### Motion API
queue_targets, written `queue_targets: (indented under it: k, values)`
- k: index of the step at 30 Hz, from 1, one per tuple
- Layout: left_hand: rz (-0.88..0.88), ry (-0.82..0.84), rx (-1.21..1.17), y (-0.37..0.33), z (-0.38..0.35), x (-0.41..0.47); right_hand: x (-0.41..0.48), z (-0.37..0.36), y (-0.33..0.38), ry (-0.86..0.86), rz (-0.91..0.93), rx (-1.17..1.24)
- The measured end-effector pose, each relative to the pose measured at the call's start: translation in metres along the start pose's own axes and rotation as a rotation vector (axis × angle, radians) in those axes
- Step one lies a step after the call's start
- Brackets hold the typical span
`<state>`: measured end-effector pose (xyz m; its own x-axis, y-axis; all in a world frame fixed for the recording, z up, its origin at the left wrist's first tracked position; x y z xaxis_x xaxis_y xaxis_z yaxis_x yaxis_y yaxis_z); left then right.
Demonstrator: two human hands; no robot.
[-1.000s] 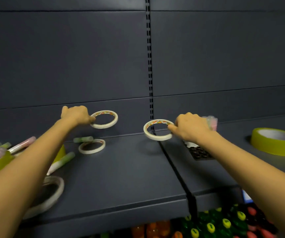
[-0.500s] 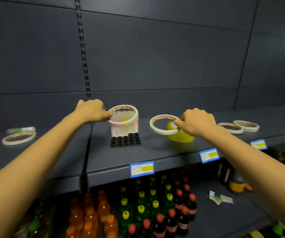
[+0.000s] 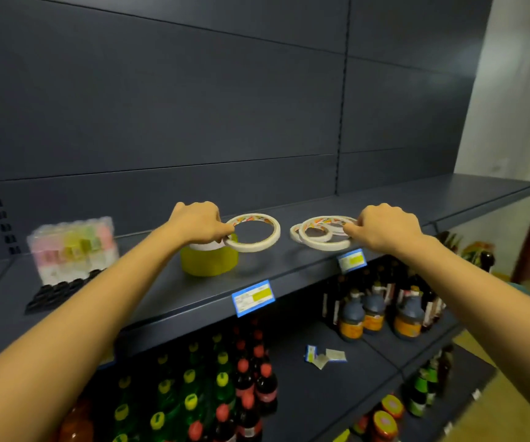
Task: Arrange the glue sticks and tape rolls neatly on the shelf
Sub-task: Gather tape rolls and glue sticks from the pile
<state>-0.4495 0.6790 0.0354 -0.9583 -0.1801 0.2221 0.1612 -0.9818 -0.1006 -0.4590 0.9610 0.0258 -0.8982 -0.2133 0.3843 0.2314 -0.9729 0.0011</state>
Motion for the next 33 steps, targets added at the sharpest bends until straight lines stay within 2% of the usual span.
queue_targets:
  k: [6, 13, 19, 25, 28, 30, 33]
  values:
    - [-0.035, 0.010, 0.042, -0.071, -0.032, 0.052, 0.041, -0.023, -0.073, 0.028, -0.057, -0.016]
    - [-0.007, 0.047, 0.103, -0.125, -0.068, 0.105, 0.095, -0.061, -0.121, 0.044, -0.024, 0.003]
    - [0.029, 0.079, 0.166, -0.143, -0.086, 0.121, 0.132, -0.082, -0.136, 0.080, 0.051, 0.074]
    - [0.143, 0.086, 0.150, -0.139, -0.094, 0.120, 0.169, -0.105, -0.120, 0.162, 0.226, 0.102]
    - [0.185, -0.033, 0.164, -0.134, -0.080, 0.112, 0.179, -0.109, -0.113, 0.215, 0.311, -0.023]
    - [0.225, -0.169, 0.174, -0.128, -0.065, 0.102, 0.187, -0.098, -0.108, 0.121, 0.368, -0.077]
    - [0.280, -0.372, 0.223, -0.117, -0.042, 0.082, 0.193, -0.074, -0.086, -0.033, 0.521, 0.044]
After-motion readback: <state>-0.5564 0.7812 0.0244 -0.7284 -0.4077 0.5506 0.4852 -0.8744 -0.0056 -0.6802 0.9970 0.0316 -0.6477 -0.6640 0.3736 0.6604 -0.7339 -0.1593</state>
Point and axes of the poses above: each hand's wrist, its own x-axis towards the middle knuckle, its own z-axis out of the back of the hand, y = z × x, the point moved 5 cm from there along x, towards the middle knuckle, and after that the axes turned 11 degrees about z, right-handed, at the moved point
